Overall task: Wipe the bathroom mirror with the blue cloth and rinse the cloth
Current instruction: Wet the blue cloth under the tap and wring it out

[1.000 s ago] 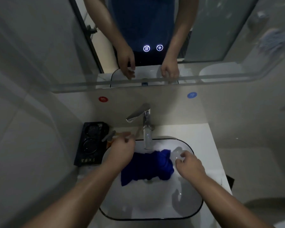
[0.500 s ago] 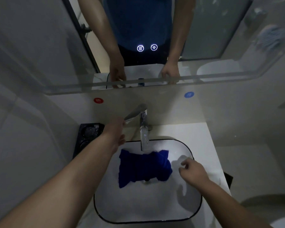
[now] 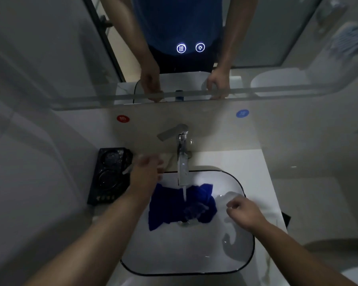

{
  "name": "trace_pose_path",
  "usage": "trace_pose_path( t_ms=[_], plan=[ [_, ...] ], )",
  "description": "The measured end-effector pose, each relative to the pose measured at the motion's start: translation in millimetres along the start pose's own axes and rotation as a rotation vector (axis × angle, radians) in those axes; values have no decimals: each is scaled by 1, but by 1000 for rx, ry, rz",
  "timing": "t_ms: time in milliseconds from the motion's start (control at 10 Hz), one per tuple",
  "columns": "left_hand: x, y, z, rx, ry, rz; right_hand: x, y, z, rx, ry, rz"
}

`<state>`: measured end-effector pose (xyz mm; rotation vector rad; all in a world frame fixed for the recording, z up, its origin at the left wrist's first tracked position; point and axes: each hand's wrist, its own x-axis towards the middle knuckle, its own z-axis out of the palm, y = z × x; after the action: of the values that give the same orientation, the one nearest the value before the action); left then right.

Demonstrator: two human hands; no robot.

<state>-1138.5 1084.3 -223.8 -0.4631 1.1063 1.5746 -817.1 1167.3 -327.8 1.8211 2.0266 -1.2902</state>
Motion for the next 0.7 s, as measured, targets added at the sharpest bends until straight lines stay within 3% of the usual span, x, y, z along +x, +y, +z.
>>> trace_pose_path(
  t_ms=[100,200,300,400,500,600,700],
  plan=[
    [26,-63,-57,1321,282,232,3,1,-2,25,-10,-1],
    [39,-102,-82,1972,14,350,2,5,0,26,-31,-7],
    [47,-122,-74,2143,-1,194,2,8,0,27,-36,-4],
    [67,-139,-64,2347,111,167,2,9,-1,25,-54,8],
    [78,-142,-59,2398,158,225,0,5,-3,1,-75,23],
    [92,-138,-62,2304,71,258,-3,-6,-1,-103,-58,74],
    [104,-127,-63,1956,-124,86,2,-30,23,-268,-48,146]
  ],
)
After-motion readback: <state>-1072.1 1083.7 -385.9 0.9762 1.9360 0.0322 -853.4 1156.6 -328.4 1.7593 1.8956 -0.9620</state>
